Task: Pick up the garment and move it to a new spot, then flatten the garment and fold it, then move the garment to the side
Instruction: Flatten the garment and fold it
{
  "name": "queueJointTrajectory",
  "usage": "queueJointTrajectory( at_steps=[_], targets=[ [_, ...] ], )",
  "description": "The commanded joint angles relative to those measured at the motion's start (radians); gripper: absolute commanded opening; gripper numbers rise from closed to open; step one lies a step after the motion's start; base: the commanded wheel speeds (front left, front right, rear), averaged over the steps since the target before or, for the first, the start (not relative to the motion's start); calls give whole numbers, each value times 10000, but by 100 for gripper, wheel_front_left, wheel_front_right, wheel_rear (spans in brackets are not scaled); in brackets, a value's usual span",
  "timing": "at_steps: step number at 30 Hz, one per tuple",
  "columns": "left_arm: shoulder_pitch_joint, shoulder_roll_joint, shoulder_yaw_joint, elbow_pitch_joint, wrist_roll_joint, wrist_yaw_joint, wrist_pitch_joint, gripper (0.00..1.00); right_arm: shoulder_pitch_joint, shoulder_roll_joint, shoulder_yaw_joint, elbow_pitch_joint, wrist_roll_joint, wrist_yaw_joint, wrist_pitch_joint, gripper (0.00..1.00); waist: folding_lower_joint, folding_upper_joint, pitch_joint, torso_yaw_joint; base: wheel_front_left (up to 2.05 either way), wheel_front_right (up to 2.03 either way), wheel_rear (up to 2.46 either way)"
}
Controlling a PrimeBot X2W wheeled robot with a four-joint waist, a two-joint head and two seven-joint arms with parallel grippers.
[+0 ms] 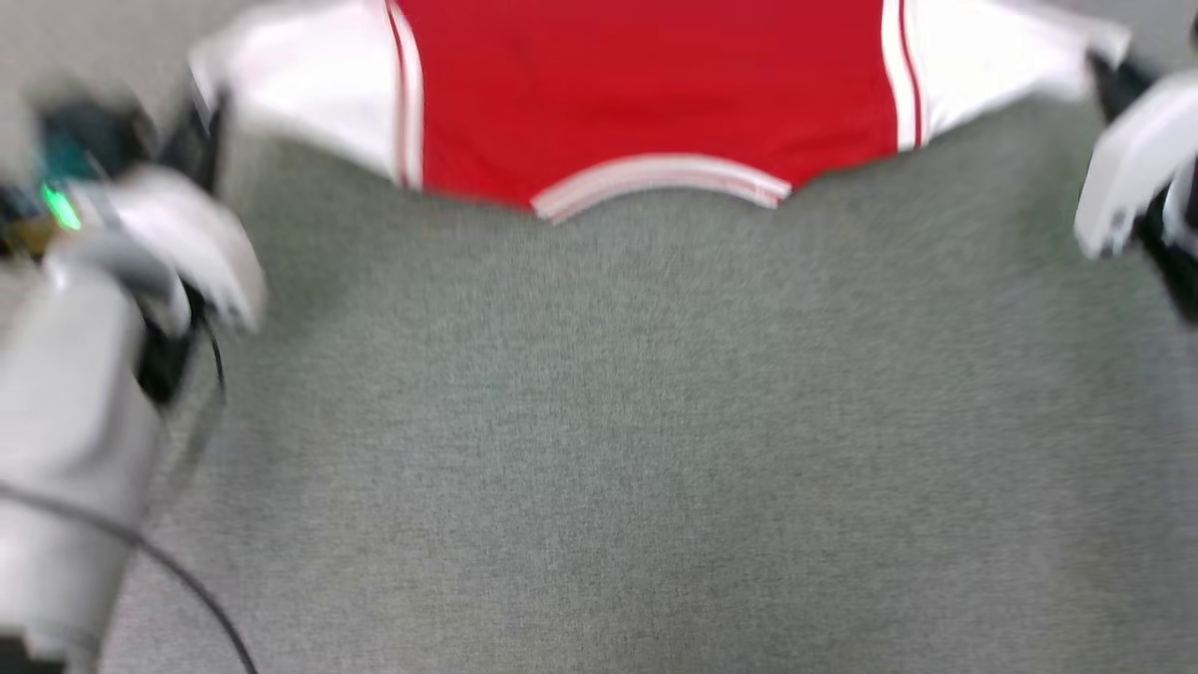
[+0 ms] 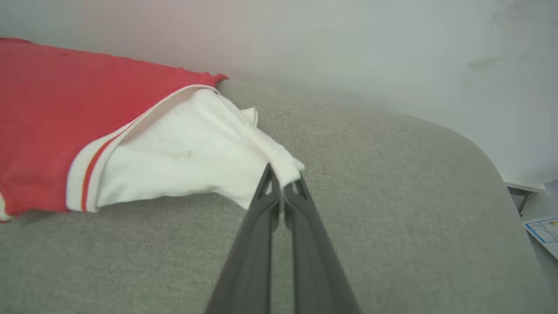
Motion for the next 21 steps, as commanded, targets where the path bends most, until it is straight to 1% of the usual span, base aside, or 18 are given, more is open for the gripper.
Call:
queueJointTrajectory(
  at_steps=[1, 3, 9, 11, 14, 18, 21],
  targets=[
    [477, 76, -63, -54, -18, -33, 52, 0, 412, -110, 105, 55, 172, -14, 93, 0, 1, 0, -966, -104, 0, 0, 0],
    [1233, 218, -210, -198, -59, -18, 190, 0, 992, -265, 366, 32, 546, -15, 387, 0, 1, 0, -1439, -109, 0, 0, 0],
    [3510, 740, -453, -1001, -251, 182, 782, 0, 2747, -893, 800, -763, 1751, -17, 1124, 0, 1, 0, -2597, -158, 0, 0, 0],
    [4238, 998, -550, -1425, -295, 214, 1074, 0, 3353, -1062, 723, -1036, 2059, -17, 1288, 0, 1, 0, -2898, -190, 0, 0, 0],
    [5319, 1344, -429, -2188, -632, 365, 1454, 0, 4249, -1248, 675, -1544, 2385, -17, 1661, 0, 1, 0, -3197, -283, 0, 0, 0],
    [6816, 1857, -333, -3388, -1053, 656, 1974, 0, 5526, -1535, 432, -2307, 2702, -17, 2216, 0, 1, 0, -3515, -377, 0, 0, 0],
    [7977, 2118, -338, -4270, -1339, 914, 2333, 0, 6539, -1663, 27, -2879, 2931, -17, 2617, 0, 1, 0, -3693, -424, 0, 0, 0]
  ],
)
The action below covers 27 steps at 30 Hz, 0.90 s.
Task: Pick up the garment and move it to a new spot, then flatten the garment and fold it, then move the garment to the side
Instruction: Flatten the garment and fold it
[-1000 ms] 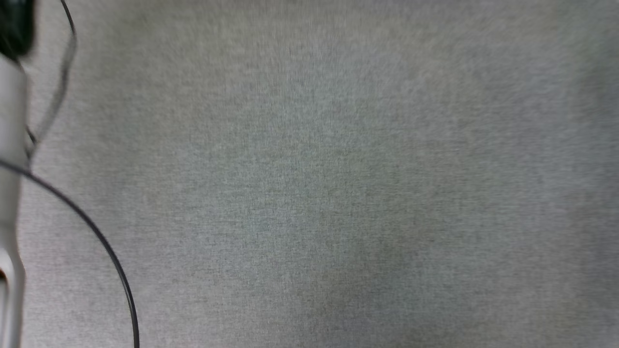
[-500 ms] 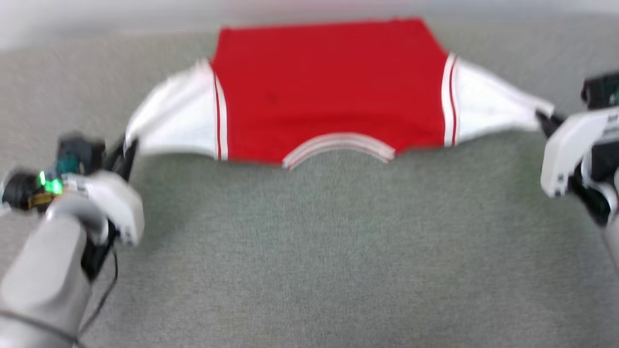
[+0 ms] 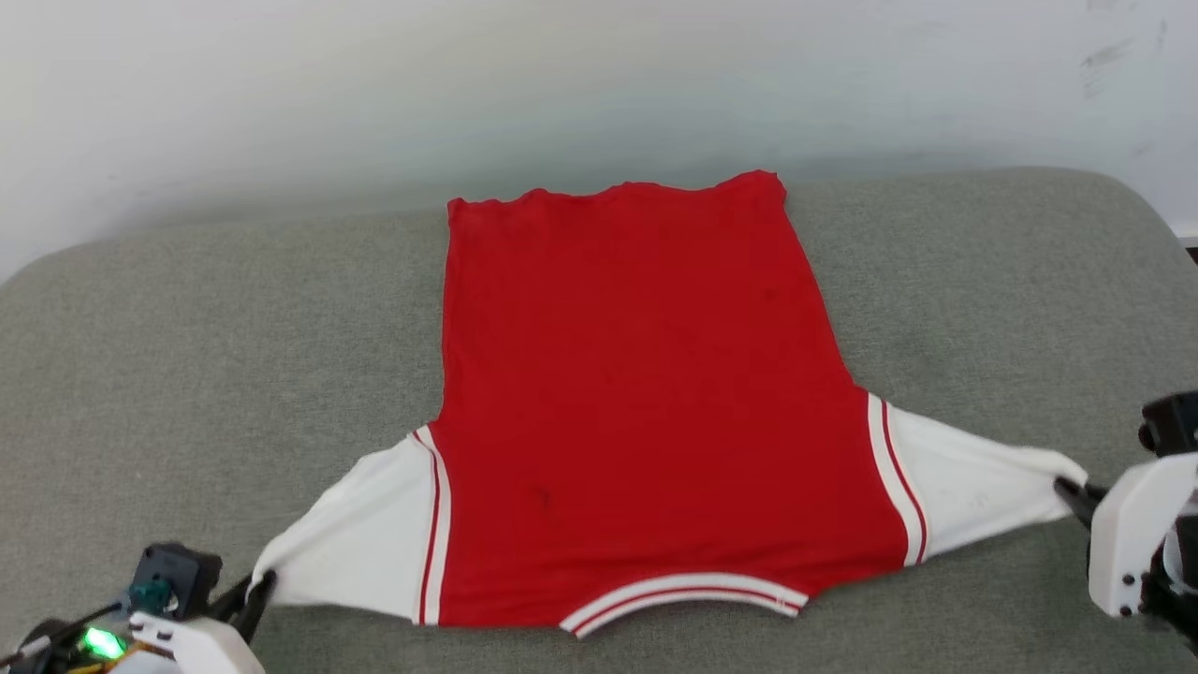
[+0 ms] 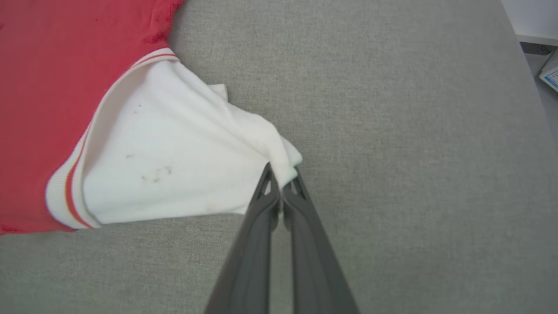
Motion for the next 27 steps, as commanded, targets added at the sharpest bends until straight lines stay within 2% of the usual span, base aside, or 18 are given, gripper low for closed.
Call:
queueJointTrajectory(
  at_steps=[1, 5, 9, 18, 19, 24, 27],
  targets=[
    [466, 138, 76, -246, -119, 219, 84, 0, 498, -171, -204, -202, 68, -21, 155, 0, 4, 0, -126, -64, 0, 0, 0],
    [1743, 161, 99, -1198, -539, 640, 367, 0, 1835, -107, -805, -995, 287, -21, 705, 0, 4, 0, -212, -112, 0, 0, 0],
    [2493, 204, -27, -1853, -680, 858, 494, 0, 2938, -113, -1207, -1804, 290, -19, 1319, 0, 4, 0, -191, -129, 0, 0, 0],
    [2409, 105, -184, -2740, -667, 1034, 846, 0, 3625, 285, -2180, -3150, 91, -16, 1981, 0, 4, 0, 213, 29, 0, 0, 0],
    [2335, 58, -218, -2836, -702, 1002, 893, 0, 3580, 298, -2246, -3254, 55, -16, 2050, 100, 4, 0, 272, 66, 0, 0, 0],
    [2093, 10, -336, -3382, -760, 866, 1077, 0, 3290, 195, -2348, -3865, 136, -15, 2428, 100, 4, 0, 547, 236, 0, 0, 0],
    [2105, 55, -293, -3988, -750, 979, 1122, 0, 2794, 347, -2601, -4475, 295, -13, 2796, 100, 4, 0, 853, 386, 0, 0, 0]
  ],
)
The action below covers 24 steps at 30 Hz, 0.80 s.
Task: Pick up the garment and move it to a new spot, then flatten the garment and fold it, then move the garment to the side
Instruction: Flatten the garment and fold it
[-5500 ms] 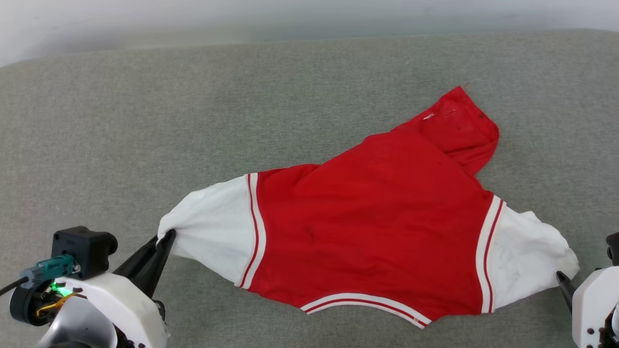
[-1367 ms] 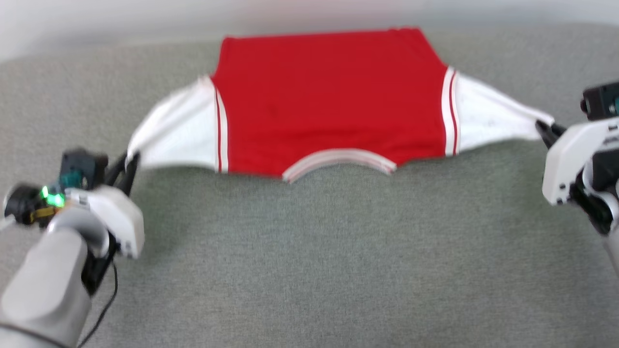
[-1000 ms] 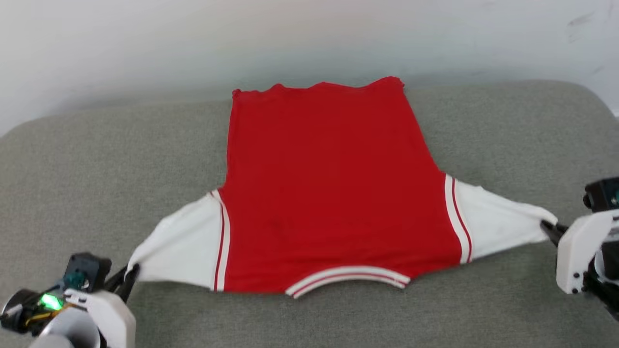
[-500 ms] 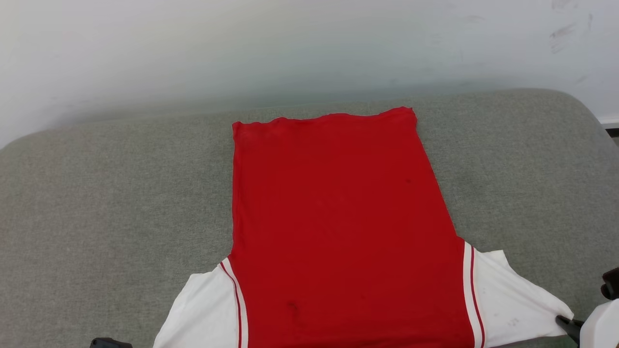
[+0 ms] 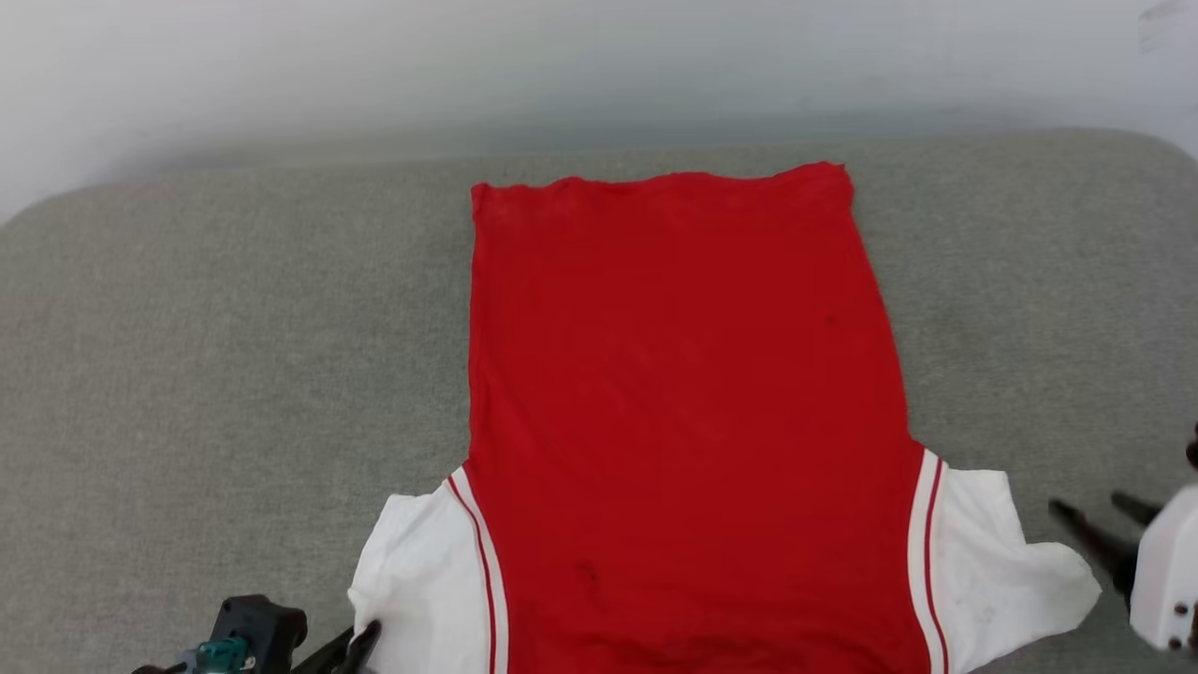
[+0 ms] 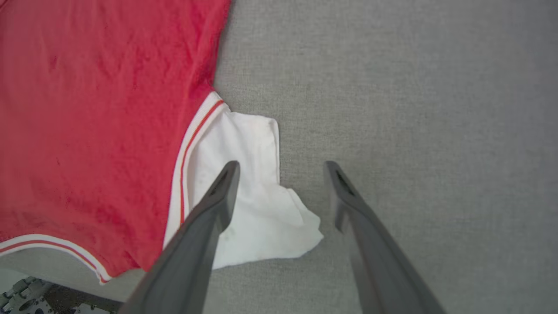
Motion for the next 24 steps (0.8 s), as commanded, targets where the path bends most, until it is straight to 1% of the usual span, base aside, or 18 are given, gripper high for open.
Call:
queueJointTrajectory(
  at_steps=[1, 2, 3, 4, 6, 8, 11, 16, 20, 24],
  targets=[
    [-51, 15, 26, -109, -11, 66, 37, 0, -186, 15, -13, -115, -20, -3, 94, 100, 0, 0, 238, 172, 0, 0, 0],
    [-49, 53, 23, -347, 13, 89, 87, 0, -388, -49, 8, -379, -74, -3, 310, 100, 0, 0, 390, 264, 0, 0, 0],
    [-42, 139, -2, -911, 7, 136, 258, 0, -955, -89, -73, -836, -195, -3, 745, 100, 0, 0, 753, 463, 0, 0, 0],
    [-62, 212, -12, -1197, 13, 155, 365, 0, -1282, -53, -125, -1009, -262, -3, 987, 100, 0, 0, 962, 578, 0, 0, 0],
    [-224, 372, -42, -1816, 99, 122, 615, 0, -2048, -93, -185, -1257, -387, -3, 1484, 100, 0, 0, 1467, 860, 0, 0, 0],
    [-439, 496, -85, -2342, 177, 43, 838, 0, -2897, -139, -290, -1244, -563, -3, 1901, 100, 0, 0, 1965, 1204, 0, 0, 0],
    [-750, 519, -235, -3001, 163, -147, 1161, 0, -4214, -50, -584, -708, -743, -4, 2648, 100, 0, 0, 2686, 1766, 0, 0, 0],
    [-1340, 282, -541, -3567, 404, -406, 1306, 0, -6233, -347, -1022, 379, -1351, -4, 3542, 100, 0, 0, 3634, 2677, 0, 0, 0],
    [-1731, 84, -775, -3866, 647, -538, 1353, 0, -7620, -550, -1140, 1163, -1871, -4, 3870, 100, 0, 0, 4232, 3280, 0, 0, 0],
    [-2058, -147, -967, -4050, 826, -644, 1354, 0, -8689, -788, -1174, 1900, -2470, -4, 4052, 100, 0, 0, 4654, 3776, 0, 0, 0]
  ],
)
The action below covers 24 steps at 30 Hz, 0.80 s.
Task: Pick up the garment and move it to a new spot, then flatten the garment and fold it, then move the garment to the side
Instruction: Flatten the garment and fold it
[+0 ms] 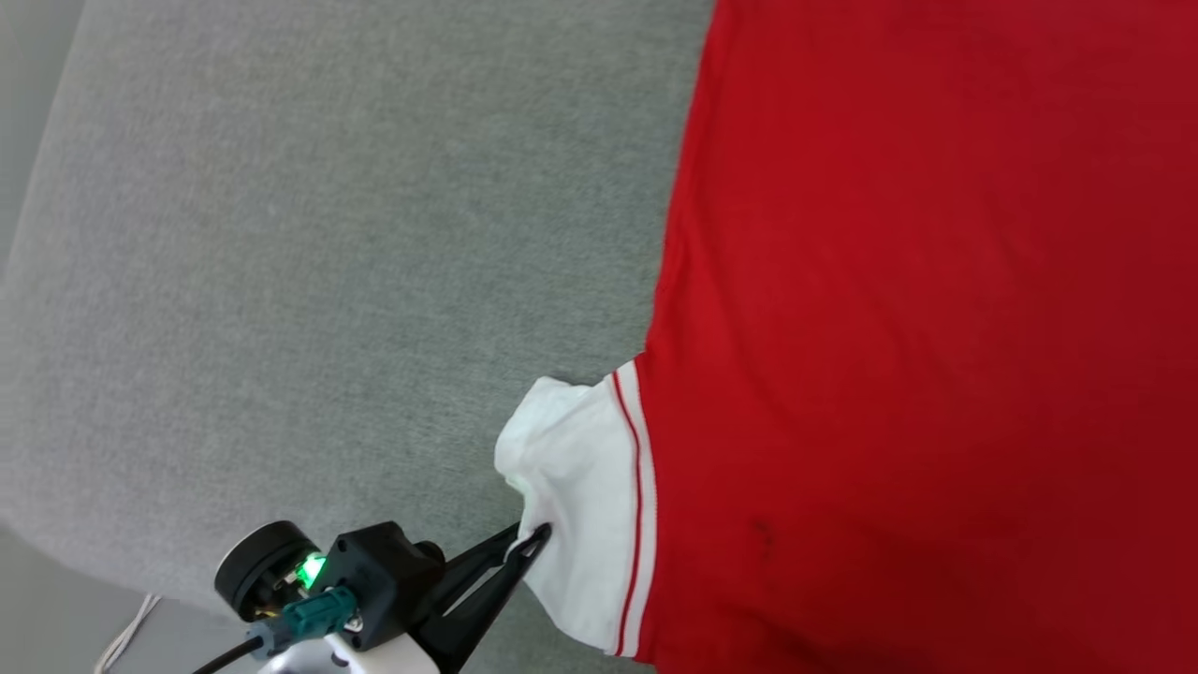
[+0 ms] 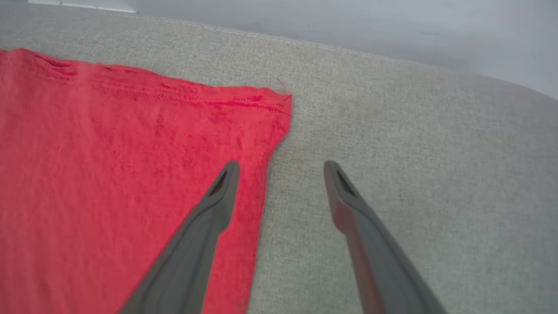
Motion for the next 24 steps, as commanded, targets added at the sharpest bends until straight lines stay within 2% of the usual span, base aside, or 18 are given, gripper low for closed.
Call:
queueJointTrajectory(
  at_steps=[1, 9, 16, 17, 18, 24],
  targets=[
    [-178, -87, -33, -66, 63, -38, -21, 0, -272, -125, -29, 133, -149, -4, -21, 100, -3, 0, 675, 692, 0, 0, 0],
    [-432, -633, -261, 270, 37, -145, -346, 0, -1200, -515, 122, 1305, -956, -4, -18, 100, -3, 0, 1202, 1266, 0, 0, 0],
    [-680, -749, -274, 563, 63, -261, -539, 0, -943, -498, 604, 1754, -762, -2, 246, 100, -3, 0, 1385, 1408, 0, 0, 0],
    [-696, -735, -252, 591, 67, -262, -563, 0, -831, -481, 715, 1758, -688, 0, 339, 38, -3, 0, 1386, 1403, 0, 0, 0],
    [-742, -725, -233, 608, 84, -261, -585, 0, -747, -499, 775, 1744, -652, 12, 404, 0, -3, 0, 1382, 1395, 0, 0, 0],
    [-777, -761, -172, 799, 62, -199, -694, 0, -380, -751, 783, 1779, -551, -5, 201, 0, -3, 0, 1117, 1202, 0, 0, 0]
  ],
)
